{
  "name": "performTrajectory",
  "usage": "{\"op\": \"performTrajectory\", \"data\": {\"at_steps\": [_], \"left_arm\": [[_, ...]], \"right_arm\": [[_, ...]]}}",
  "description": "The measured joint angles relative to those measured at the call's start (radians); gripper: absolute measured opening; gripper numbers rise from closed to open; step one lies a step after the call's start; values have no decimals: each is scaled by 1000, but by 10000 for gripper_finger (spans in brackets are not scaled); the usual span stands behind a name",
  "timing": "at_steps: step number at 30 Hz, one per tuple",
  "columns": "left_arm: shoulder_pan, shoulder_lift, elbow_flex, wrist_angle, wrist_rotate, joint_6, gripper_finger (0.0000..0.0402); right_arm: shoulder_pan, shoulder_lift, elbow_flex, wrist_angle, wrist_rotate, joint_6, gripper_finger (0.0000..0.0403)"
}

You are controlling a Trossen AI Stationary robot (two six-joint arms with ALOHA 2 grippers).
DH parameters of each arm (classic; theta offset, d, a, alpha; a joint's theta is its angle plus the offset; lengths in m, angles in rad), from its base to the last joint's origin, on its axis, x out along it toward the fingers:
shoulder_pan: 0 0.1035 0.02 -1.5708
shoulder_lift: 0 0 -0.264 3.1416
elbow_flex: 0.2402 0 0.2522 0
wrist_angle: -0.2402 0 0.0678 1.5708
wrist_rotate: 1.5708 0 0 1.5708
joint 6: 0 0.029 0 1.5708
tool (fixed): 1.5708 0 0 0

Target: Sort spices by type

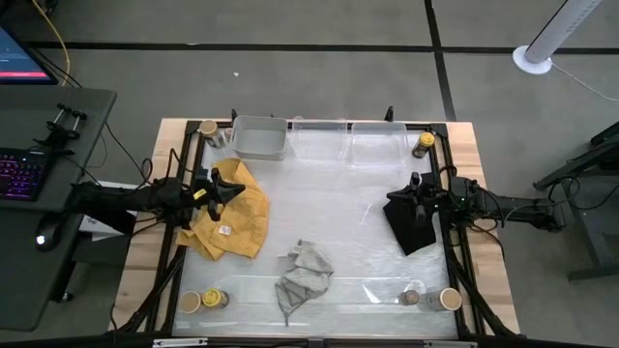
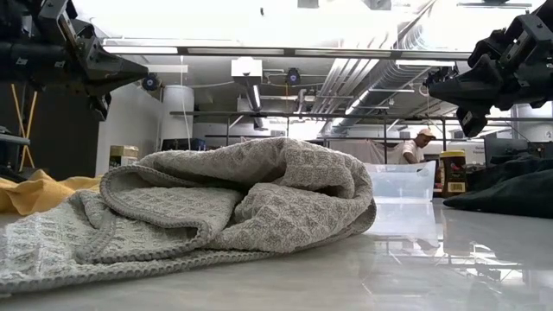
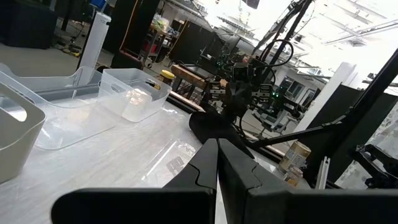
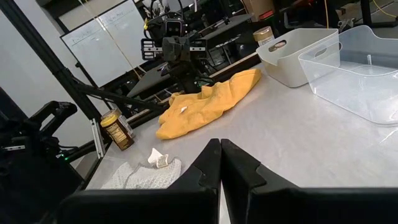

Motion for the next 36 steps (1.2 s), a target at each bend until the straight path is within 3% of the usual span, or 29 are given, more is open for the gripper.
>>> {"op": "performTrajectory", "data": {"at_steps": [9, 15, 18, 21, 24, 29, 33, 36], "left_arm": [[0, 0, 0, 10, -6, -7, 0], [0, 10, 0, 285, -142, -234, 0], [18, 41, 11, 443, -249, -226, 0], [43, 119, 112, 431, -147, -174, 4], [58, 255, 299, 205, -85, -129, 19], [72, 498, 700, -438, -46, -46, 65], [46, 671, 961, -835, 173, -108, 114], [-33, 786, 1075, -960, 396, -223, 150]], "right_arm": [[0, 0, 0, 0, 0, 0, 1], [0, 0, 0, 0, 0, 0, 1], [0, 0, 0, 0, 0, 0, 1], [0, 0, 0, 0, 0, 0, 1], [0, 0, 0, 0, 0, 0, 1], [0, 0, 0, 0, 0, 0, 1], [0, 0, 0, 0, 0, 0, 1], [0, 0, 0, 0, 0, 0, 1]]}}
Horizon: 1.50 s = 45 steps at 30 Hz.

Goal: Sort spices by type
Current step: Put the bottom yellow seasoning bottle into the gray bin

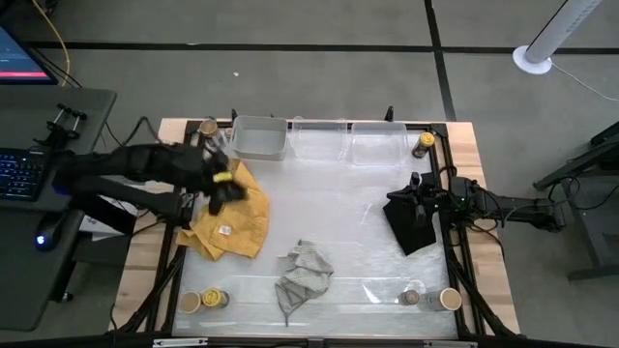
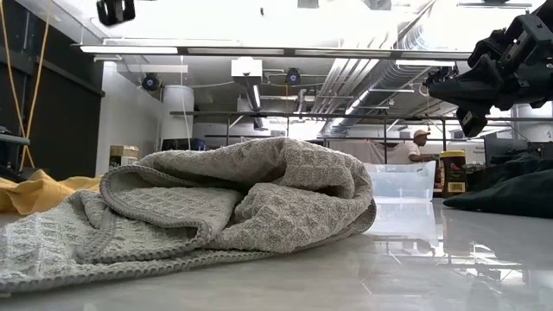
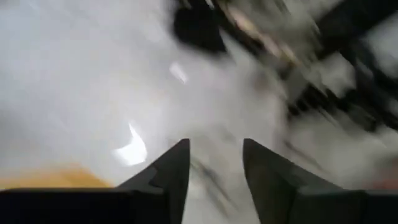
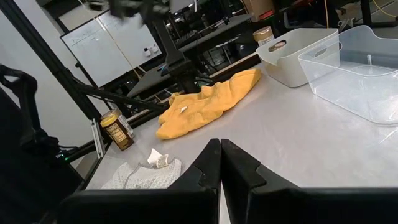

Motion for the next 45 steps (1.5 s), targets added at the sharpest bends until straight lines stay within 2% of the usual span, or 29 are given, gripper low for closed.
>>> {"op": "performTrajectory", "data": {"at_steps": [3, 7, 15, 21, 24, 28, 33, 35, 40, 45], "left_arm": [[-150, 96, 45, -26, 166, -121, 177], [-387, 182, 55, -44, 165, -187, 190], [-796, 296, 54, -192, -154, -241, 191], [-981, 366, 54, -227, -324, -129, 191], [-1024, 408, 54, -224, -343, -118, 191], [-1042, 454, 54, -220, -310, -107, 191], [-997, 464, 54, -210, -303, -181, 191], [-965, 463, 54, -201, -267, -205, 195], [-885, 463, 54, -110, -169, -274, 225], [-856, 468, 54, -82, -152, -306, 265]], "right_arm": [[0, 0, 0, 0, 0, 0, 1], [0, 0, 0, 0, 0, 0, 1], [0, 0, 0, 0, 0, 0, 1], [0, 0, 0, 0, 0, 0, 1], [0, 0, 0, 0, 0, 0, 1], [0, 0, 0, 0, 0, 0, 1], [0, 0, 0, 0, 0, 0, 1], [0, 0, 0, 0, 0, 0, 1], [0, 0, 0, 0, 0, 0, 1], [0, 0, 0, 0, 0, 0, 1]]}}
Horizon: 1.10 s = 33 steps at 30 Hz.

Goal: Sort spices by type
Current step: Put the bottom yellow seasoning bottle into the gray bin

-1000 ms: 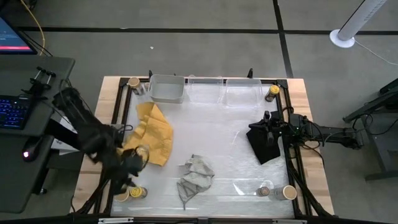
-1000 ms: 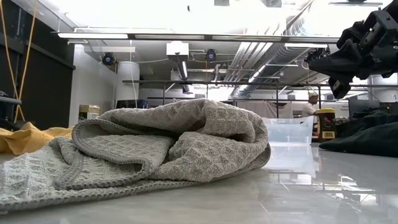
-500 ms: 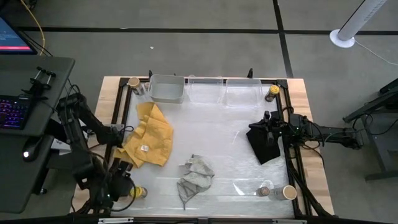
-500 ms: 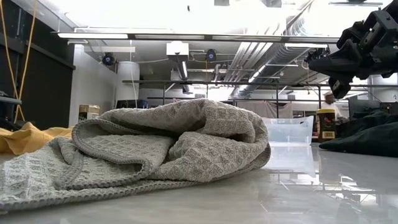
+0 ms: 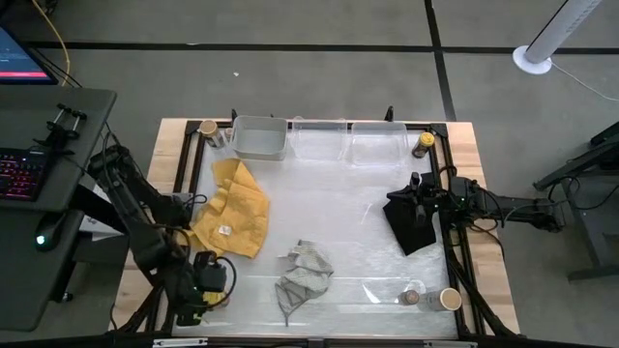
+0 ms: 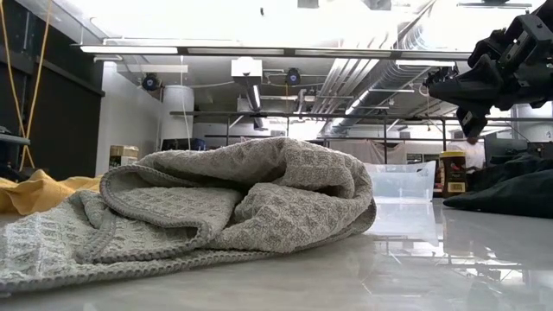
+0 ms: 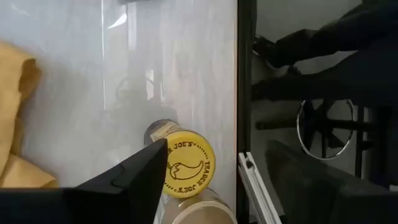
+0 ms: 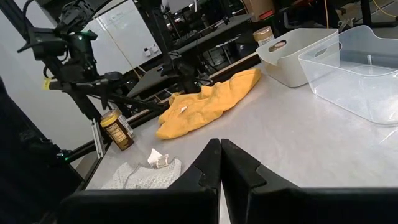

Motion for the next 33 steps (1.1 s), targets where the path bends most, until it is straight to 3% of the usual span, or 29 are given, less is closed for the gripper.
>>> {"op": "performTrajectory", "data": {"at_steps": [6, 14, 19, 33], "left_arm": [[-18, 42, 0, -4, 25, -49, 295], [-37, 117, 6, -34, 22, -73, 299], [-33, 112, 4, -36, -19, -101, 299], [-33, 75, -1, -40, -13, -119, 299]], "right_arm": [[0, 0, 0, 0, 0, 0, 1], [0, 0, 0, 0, 0, 0, 1], [0, 0, 0, 0, 0, 0, 1], [0, 0, 0, 0, 0, 0, 1]]}}
